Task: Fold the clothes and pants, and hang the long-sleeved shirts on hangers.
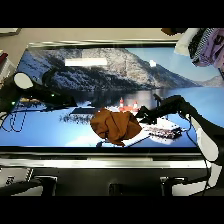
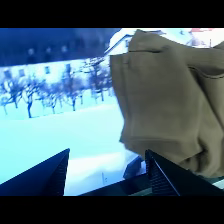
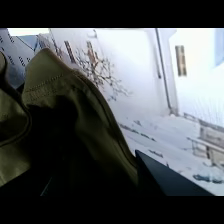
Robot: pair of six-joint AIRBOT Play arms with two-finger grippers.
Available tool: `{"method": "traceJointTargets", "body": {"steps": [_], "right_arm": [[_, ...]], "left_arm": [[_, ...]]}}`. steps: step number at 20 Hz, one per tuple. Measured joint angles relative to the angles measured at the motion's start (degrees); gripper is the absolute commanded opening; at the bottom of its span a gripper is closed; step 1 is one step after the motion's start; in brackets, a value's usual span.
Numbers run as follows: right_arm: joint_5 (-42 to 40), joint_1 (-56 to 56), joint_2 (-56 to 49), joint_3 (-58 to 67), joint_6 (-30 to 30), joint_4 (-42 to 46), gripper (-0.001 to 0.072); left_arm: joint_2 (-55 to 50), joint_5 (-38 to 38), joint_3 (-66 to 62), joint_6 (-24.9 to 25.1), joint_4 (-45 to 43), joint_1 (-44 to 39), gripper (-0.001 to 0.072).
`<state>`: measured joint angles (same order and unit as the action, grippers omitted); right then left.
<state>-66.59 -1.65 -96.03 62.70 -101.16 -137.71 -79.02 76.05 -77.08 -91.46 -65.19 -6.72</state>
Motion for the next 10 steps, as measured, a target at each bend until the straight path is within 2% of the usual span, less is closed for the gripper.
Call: {"method": "traceJointTargets", "body": {"steps": [3,4,7,10], "right_arm": [[1.3,0.5,-0.4,0.0,0.0,0.0,0.0476],[1.7,1.0,-0.5,0.0,0.0,0.2,0.0429],[2.5,3.8,-1.0,-0.1,-0.2,2.7,0.0024],[2.4,4.9,-0.7,-0.1,0.0,4.6,0.0029]], "left_arm": [[1.4,0.2,5.2,0.0,0.0,3.0,0.0553],[1.7,0.2,7.0,0.1,0.2,3.6,0.0553],[2.2,-1.5,12.6,2.0,3.4,4.5,0.0553],[2.3,-5.7,16.9,5.7,10.1,4.8,0.0549]]}}
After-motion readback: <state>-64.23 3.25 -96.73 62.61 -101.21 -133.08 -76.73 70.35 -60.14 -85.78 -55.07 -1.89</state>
